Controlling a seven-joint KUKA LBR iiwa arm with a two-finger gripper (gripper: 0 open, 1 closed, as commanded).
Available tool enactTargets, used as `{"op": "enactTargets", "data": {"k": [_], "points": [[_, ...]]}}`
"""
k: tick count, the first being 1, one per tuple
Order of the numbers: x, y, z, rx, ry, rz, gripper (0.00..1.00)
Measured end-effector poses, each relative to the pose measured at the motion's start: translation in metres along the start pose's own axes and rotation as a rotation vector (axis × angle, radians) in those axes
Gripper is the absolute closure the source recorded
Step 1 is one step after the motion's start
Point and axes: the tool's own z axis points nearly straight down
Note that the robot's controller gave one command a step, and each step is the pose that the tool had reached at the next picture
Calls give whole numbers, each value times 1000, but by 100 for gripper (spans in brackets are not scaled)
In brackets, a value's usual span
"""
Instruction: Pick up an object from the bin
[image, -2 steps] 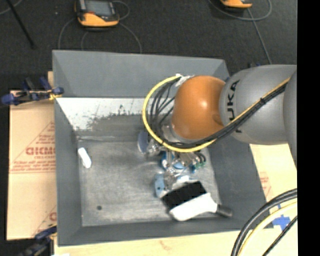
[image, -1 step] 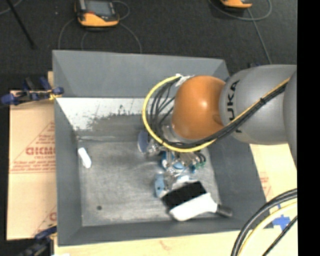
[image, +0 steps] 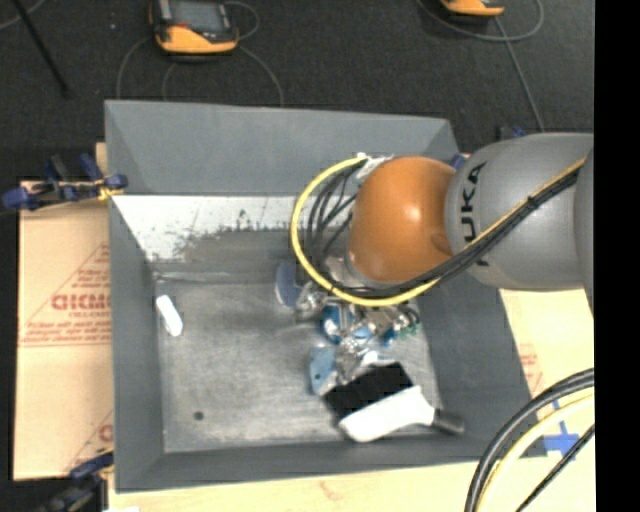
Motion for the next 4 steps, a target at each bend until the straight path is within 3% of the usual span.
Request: {"op": "enactTargets", "data": {"k": [1,2,4], "points": [[-21,-10,41,5,1,-276,0],[-31,-20,60,-3,4,-414,100],[-34,-7,42,-1,3,-437,100]]}}
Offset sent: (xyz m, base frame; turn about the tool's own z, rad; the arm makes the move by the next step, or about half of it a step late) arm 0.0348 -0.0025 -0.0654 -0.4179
